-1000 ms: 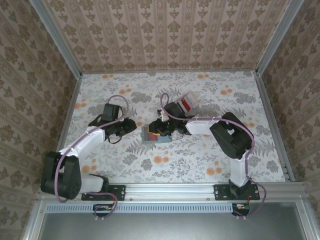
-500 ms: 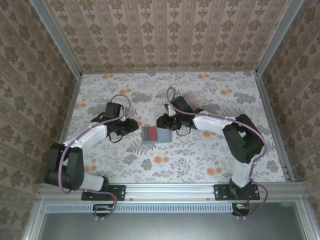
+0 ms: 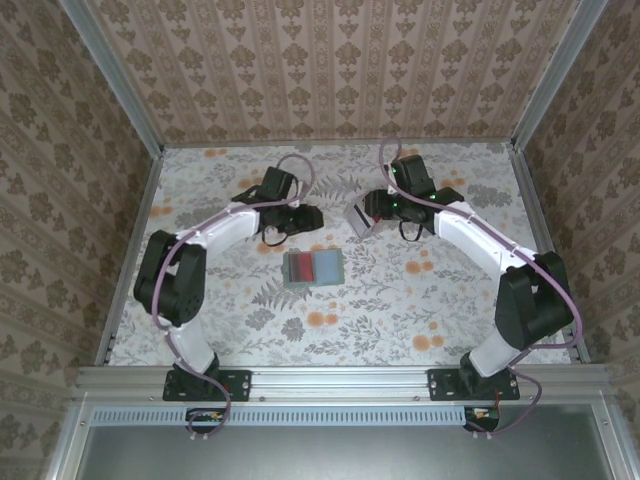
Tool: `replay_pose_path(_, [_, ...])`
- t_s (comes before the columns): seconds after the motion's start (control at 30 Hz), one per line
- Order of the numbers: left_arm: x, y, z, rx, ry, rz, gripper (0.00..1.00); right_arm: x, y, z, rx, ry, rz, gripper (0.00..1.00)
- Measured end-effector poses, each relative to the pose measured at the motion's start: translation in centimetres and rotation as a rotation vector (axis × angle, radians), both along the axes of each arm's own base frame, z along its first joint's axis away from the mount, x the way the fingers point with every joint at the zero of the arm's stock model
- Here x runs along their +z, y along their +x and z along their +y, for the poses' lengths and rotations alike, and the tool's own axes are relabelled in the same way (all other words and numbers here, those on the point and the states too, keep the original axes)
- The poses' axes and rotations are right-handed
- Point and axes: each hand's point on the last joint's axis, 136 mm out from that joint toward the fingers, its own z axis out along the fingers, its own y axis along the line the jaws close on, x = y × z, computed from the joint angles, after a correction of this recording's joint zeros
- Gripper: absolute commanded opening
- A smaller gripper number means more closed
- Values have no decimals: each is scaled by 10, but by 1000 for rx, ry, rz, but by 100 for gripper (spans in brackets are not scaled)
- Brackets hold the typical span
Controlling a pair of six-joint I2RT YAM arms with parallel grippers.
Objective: Put the credit cards into the card holder
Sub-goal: Pick up the credit card from the storage box.
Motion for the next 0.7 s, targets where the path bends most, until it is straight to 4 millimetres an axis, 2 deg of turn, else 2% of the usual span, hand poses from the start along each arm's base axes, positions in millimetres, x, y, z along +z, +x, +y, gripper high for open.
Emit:
replay_pose_path(0.13, [2,17,-27,-40,-16,-15,45,9,15,-26,-39,-57,-15,53])
replay_pose_path(0.27, [-2,33,-44,-52,-20,-18,45,12,37,-40,-55,-87,-23,54])
replay_pose_path(0.43, [-15,48,-63,-66,-18,-13,45,-9,57,-46,-41,-134,35,55])
replay_pose_path(0.53, [-21,54,-74,-78,-15,-8,45,-23,63,-44,-22,-156,79,56])
replay_pose_path(0.7, [-25,59,-95,-101,-24,-10,45,-37,72,-40,-4,-169,124,56])
